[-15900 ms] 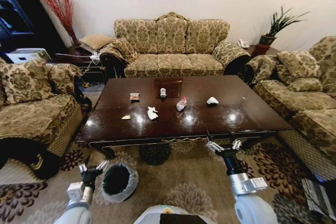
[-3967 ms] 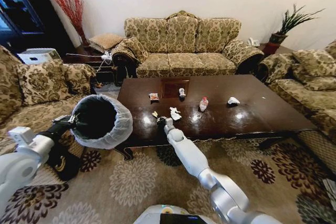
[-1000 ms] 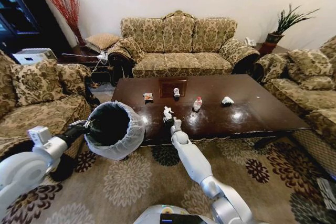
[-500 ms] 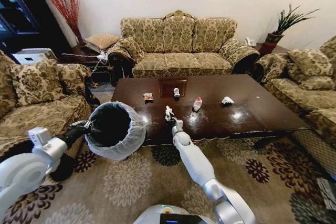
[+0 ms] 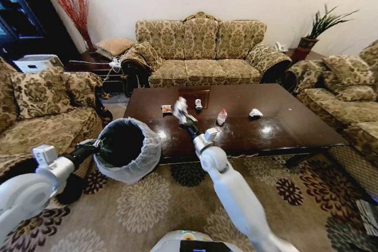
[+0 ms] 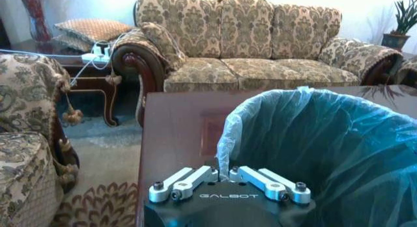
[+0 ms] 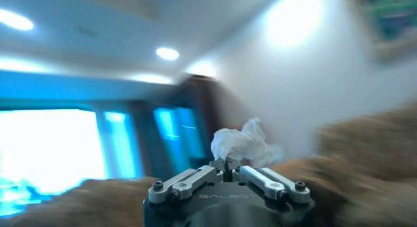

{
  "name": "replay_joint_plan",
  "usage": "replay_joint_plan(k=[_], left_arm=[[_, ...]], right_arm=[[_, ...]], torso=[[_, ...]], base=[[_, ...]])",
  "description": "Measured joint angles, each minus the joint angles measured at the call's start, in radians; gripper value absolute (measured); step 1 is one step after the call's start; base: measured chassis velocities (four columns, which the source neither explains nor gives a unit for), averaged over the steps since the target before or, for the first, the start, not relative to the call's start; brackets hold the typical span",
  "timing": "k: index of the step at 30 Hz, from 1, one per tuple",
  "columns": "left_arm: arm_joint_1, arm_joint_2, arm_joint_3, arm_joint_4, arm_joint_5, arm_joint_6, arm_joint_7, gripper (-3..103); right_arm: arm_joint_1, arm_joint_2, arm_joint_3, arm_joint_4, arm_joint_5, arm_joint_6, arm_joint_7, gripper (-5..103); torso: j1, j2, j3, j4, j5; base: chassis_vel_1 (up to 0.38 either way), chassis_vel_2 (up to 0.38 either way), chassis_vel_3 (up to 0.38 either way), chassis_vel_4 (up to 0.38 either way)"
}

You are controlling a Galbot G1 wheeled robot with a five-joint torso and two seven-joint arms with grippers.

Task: Move to the front of the table and place the trash on the table into the trash bin.

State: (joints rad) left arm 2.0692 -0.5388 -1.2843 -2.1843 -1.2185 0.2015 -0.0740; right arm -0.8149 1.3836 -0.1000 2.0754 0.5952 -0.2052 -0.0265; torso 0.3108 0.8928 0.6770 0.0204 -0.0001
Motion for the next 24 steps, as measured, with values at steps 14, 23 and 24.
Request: replay_joint_plan(k=[14, 23, 24], left_arm=[[0.002, -0.008, -0.009, -0.041, -0.007, 0.005, -0.006, 3], [-0.009, -0.017, 0.009, -0.020, 0.000, -0.003, -0.001, 3], [-0.011, -0.018, 0.011, -0.020, 0.002, -0.003, -0.001, 3]], right_arm=[[0.031, -0.028, -0.305, -0.012, -0.012, -0.129, 0.000, 10], [0.011, -0.038, -0.291, -0.007, -0.017, -0.092, -0.021, 37], [0.008, -0.042, -0.290, -0.007, -0.015, -0.081, -0.023, 42]], torso=[[0.000, 0.000, 0.000, -0.0001, 0.0002], [0.000, 0.000, 0.000, 0.0000, 0.0001], [0.000, 0.000, 0.000, 0.0001, 0.0001]], base=[[0.000, 0.000, 0.000, 0.000], [0.000, 0.000, 0.000, 0.000], [0.000, 0.000, 0.000, 0.000]])
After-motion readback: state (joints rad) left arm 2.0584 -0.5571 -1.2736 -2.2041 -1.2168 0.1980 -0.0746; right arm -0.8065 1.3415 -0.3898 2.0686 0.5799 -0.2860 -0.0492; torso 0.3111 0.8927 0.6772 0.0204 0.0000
